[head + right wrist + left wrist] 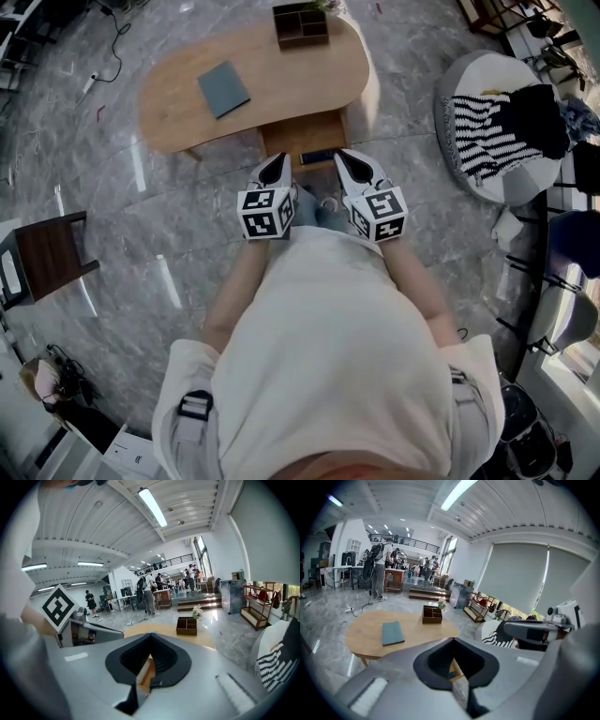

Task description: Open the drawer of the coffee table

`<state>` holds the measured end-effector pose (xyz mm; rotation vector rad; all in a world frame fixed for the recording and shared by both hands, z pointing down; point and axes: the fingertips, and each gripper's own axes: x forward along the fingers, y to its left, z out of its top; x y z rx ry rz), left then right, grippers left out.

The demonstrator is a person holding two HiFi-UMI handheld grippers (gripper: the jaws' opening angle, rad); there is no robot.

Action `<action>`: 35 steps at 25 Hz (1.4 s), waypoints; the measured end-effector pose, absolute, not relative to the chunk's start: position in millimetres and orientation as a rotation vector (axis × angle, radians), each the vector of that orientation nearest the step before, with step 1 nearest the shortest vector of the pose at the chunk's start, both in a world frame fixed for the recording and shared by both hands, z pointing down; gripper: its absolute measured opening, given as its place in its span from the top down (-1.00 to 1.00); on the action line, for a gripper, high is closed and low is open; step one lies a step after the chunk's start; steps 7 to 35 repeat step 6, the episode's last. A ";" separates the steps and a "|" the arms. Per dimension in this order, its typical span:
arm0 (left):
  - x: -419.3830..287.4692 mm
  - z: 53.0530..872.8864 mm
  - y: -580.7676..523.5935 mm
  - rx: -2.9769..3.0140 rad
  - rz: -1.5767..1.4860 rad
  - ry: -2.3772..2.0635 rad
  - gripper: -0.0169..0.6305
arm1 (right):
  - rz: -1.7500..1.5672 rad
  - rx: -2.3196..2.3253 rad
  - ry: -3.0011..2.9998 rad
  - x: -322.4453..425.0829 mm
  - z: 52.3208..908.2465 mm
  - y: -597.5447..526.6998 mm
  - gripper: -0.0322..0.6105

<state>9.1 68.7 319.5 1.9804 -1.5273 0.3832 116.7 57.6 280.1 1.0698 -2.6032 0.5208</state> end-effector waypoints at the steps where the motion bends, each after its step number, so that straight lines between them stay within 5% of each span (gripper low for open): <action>1: 9.1 319.3 68.6 1.980 0.381 -1.530 0.96 | 0.521 1.070 -2.602 116.9 281.0 58.2 0.90; 35: 12.1 317.5 63.8 1.987 0.369 -1.534 0.96 | 0.526 1.073 -2.603 120.8 285.5 57.7 0.90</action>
